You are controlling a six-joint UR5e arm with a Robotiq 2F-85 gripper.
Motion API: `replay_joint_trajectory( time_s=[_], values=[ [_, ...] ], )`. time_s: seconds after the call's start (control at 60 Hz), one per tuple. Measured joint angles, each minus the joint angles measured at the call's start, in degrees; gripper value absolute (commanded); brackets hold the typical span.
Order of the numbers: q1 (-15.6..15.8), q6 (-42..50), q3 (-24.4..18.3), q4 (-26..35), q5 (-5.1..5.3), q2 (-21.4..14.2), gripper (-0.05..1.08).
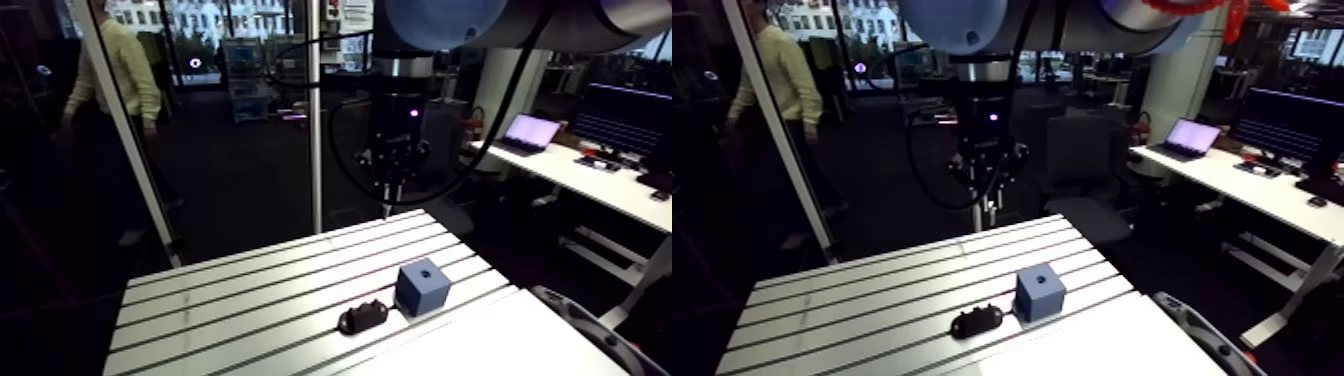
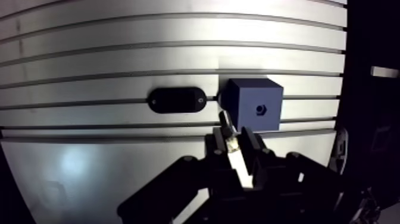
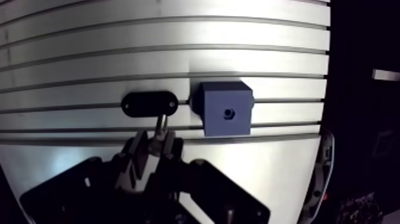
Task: Pick up the M10 bolt and insert it into the hex recess until seated.
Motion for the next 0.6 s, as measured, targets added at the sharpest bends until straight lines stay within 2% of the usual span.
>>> replay_joint_trajectory(
  time_s=[0.283, 0.467, 0.6],
  values=[
    [0.3, -11.0, -2.5, 3.3, -0.04, 0.3, 1.04],
    [-0.1, -22.1, -3.5, 4.7, 0.02, 1.5, 1.01],
    [-1.7, -31.4, -3.7, 5.7, -0.07, 2.2, 1.01]
  ],
)
